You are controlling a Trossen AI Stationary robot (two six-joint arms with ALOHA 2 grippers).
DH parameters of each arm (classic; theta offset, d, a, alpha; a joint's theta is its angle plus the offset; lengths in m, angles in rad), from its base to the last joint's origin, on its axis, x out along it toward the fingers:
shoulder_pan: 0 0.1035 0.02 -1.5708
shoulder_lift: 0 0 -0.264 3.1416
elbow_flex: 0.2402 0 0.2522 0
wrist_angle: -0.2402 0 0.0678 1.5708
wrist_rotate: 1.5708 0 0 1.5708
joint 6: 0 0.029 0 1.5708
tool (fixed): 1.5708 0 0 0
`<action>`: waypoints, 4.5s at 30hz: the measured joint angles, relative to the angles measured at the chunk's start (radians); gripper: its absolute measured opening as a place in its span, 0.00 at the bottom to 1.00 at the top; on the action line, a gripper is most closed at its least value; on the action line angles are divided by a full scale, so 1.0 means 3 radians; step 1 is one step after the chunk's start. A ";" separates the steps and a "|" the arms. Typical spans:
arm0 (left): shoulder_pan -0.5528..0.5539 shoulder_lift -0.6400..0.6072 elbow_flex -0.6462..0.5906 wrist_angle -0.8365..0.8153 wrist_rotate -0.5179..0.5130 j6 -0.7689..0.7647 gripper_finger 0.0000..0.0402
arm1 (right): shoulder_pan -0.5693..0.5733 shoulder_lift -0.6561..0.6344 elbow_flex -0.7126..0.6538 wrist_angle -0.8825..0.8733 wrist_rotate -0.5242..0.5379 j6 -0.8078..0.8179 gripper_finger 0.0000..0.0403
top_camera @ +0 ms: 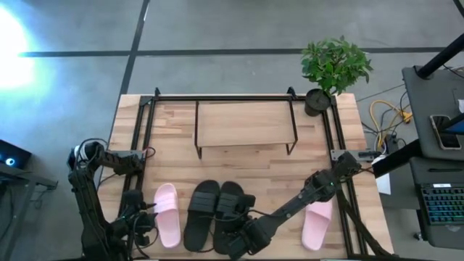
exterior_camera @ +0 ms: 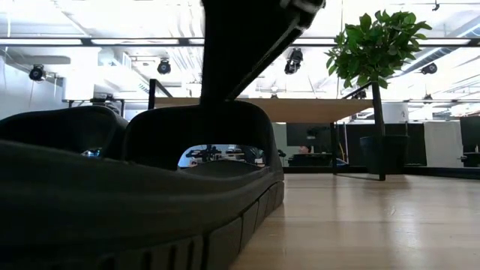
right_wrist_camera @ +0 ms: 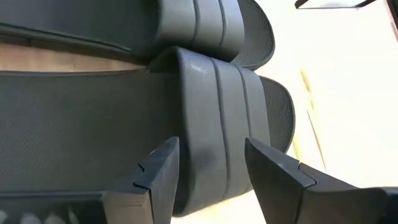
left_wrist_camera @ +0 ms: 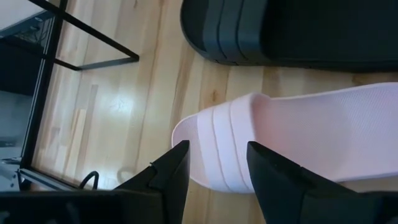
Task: Pick and place slides into the shelf
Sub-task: Put the right black slide on the shelf
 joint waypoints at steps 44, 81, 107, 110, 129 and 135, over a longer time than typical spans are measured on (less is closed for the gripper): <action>0.0078 -0.0011 -0.0014 0.0001 -0.0005 -0.0085 0.36 | 0.0054 -0.0380 0.0133 -0.0569 0.0854 -0.0186 0.03; 0.0225 -0.0051 -0.0077 0.0000 -0.0303 -0.0872 0.36 | -0.1459 -0.2453 -0.1677 -0.0103 0.1025 -0.2451 0.03; 0.0688 -0.0139 -0.0177 0.0002 -0.0306 -0.0609 0.36 | -0.2449 -0.2748 -0.2876 0.1913 0.0257 -0.4033 0.03; 0.0732 -0.0140 -0.0177 0.0001 -0.0306 -0.0501 0.36 | -0.2449 -0.2750 -0.2888 0.1967 0.0232 -0.4032 0.03; 0.0772 -0.0139 -0.0177 0.0002 -0.0305 -0.0232 0.36 | -0.2464 -0.2739 -0.3126 0.1915 0.0246 -0.3372 0.35; 0.0771 -0.0140 -0.0177 0.0001 -0.0292 -0.0230 0.36 | -0.2383 -0.2745 -0.3034 0.1810 0.0255 -0.3360 0.40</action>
